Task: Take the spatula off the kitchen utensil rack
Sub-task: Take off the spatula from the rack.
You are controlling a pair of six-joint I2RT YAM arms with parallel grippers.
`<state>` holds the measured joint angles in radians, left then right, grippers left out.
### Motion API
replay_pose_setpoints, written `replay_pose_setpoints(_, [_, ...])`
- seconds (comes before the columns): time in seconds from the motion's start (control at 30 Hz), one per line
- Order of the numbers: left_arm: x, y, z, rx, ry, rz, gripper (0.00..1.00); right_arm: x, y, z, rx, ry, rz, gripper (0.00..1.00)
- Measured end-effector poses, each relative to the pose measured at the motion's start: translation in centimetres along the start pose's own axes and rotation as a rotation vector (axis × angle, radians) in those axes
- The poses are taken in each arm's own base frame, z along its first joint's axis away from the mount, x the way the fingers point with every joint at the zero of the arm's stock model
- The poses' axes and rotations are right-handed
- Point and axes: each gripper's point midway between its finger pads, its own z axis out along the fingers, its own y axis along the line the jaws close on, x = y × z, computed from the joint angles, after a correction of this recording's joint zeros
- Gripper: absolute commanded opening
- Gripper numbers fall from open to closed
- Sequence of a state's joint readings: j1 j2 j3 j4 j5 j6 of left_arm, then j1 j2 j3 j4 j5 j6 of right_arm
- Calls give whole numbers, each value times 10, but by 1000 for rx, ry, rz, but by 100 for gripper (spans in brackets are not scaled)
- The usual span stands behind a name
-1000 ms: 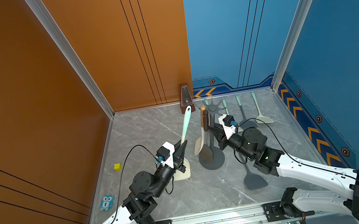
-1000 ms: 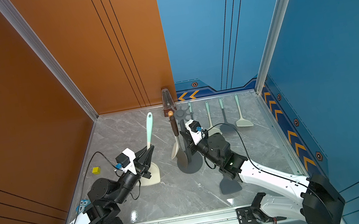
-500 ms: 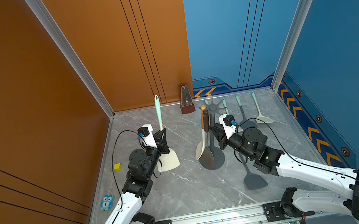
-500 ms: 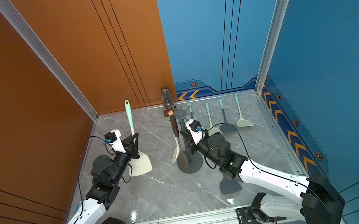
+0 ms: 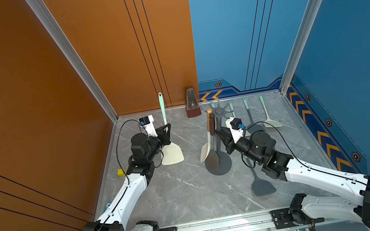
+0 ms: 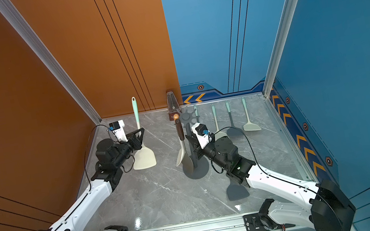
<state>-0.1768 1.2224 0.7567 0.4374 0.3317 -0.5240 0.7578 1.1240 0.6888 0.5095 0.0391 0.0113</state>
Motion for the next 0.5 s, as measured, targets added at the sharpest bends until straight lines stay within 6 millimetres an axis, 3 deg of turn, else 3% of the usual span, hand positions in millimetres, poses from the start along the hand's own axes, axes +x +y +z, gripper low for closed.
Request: replay_pose_setpoints(0.5, [24,40,41,-48,107,-89,0,0,0,0,-7,0,4,0])
